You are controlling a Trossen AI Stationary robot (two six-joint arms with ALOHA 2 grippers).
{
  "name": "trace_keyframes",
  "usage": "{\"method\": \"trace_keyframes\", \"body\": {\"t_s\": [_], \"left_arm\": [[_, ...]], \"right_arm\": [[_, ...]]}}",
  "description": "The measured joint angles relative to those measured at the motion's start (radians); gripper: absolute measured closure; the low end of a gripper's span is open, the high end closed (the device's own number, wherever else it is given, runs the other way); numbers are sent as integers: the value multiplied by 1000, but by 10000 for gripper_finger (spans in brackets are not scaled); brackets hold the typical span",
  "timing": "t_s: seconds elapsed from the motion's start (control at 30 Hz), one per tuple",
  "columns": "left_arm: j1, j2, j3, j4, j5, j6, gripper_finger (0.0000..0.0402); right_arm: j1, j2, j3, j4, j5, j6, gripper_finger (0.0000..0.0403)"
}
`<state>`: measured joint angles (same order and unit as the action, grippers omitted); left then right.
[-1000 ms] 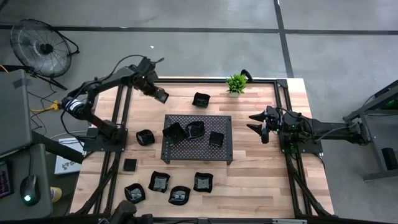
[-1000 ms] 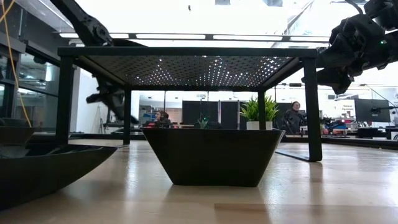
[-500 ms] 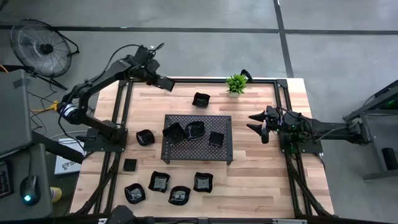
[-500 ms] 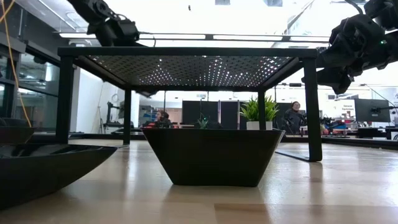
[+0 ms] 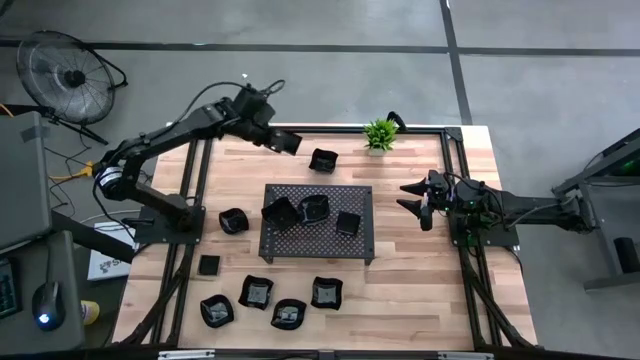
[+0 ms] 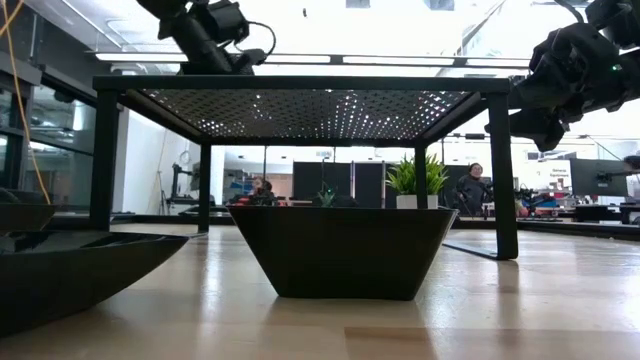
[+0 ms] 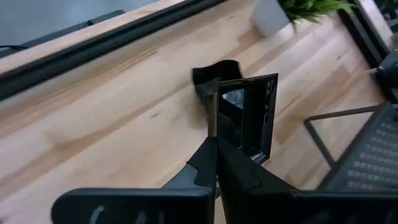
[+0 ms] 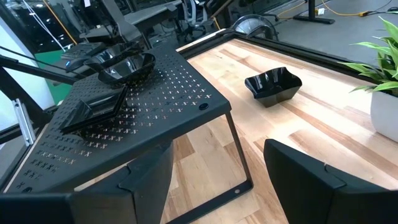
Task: Pick & Place Mini shaped plates
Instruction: Stack the top square plate on top of the square plates on the shelf
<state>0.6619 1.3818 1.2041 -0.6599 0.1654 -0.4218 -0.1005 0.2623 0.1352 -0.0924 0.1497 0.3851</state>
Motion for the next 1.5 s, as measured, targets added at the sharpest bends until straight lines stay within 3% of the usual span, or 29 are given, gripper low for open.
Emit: {"method": "trace_keyframes", "body": {"t_s": [0.33, 0.77, 1.5], "left_arm": [[-208, 0, 0, 54, -134, -161, 401], [-438, 1, 0, 242, -323, -321, 401], [-699, 18, -1, 386, -559, -525, 401]], "right_arm": [[0, 0, 0, 0, 0, 0, 157], [0, 0, 0, 0, 0, 0, 157], [0, 0, 0, 0, 0, 0, 157]]}}
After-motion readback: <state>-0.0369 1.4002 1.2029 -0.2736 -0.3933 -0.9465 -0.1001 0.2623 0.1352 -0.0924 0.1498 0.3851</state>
